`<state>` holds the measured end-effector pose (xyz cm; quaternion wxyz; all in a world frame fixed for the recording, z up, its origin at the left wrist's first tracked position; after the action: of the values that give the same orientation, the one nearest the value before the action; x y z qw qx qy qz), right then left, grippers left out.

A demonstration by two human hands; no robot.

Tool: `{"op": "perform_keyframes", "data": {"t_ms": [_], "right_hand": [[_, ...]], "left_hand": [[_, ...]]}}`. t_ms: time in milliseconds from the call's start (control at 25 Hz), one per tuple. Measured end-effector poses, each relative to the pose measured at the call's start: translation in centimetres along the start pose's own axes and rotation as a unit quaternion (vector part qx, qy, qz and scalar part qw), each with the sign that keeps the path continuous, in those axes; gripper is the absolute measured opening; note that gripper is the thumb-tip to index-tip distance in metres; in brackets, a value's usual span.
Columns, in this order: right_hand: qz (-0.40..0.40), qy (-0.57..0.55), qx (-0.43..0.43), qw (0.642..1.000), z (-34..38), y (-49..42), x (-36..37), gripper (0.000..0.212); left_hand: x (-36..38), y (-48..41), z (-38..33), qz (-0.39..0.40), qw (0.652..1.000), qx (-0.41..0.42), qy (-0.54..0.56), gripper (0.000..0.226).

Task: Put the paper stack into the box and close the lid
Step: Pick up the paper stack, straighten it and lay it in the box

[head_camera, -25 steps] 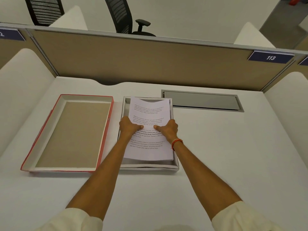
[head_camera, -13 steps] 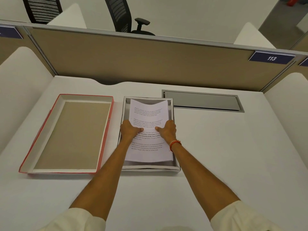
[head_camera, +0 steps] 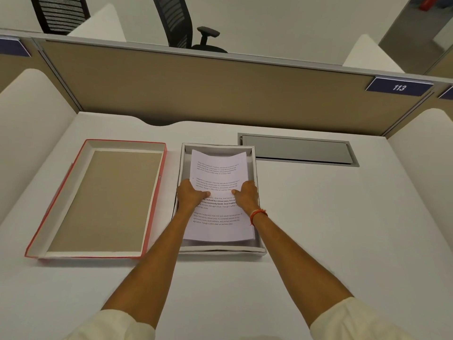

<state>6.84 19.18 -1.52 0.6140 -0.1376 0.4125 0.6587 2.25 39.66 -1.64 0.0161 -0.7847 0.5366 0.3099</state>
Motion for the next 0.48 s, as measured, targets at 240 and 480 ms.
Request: {"op": "perform_keyframes", "data": {"t_ms": [240,480], "right_hand": [[0.004,-0.013,0.003,1.000,-0.50,-0.10,0.02,0.037],[0.014,-0.035,0.013,0.999,-0.45,-0.12,0.01,0.040]], "left_hand": [[0.02,-0.01,0.30,-0.001,1.000,0.000,0.003,0.048],[-0.20,-0.20,0.70,-0.001,1.000,-0.015,0.008,0.049]]}}
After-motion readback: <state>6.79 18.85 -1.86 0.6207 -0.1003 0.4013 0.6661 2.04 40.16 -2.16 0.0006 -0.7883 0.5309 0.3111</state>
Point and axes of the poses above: each hand's wrist, its own y-axis away from the middle knuckle, its own x-axis out of the palm, z = x × y, the point moved 8 cm from there along -y, towards the middle knuckle, and after that the axes turned 3 degrees about x, right-handed, at the moved point
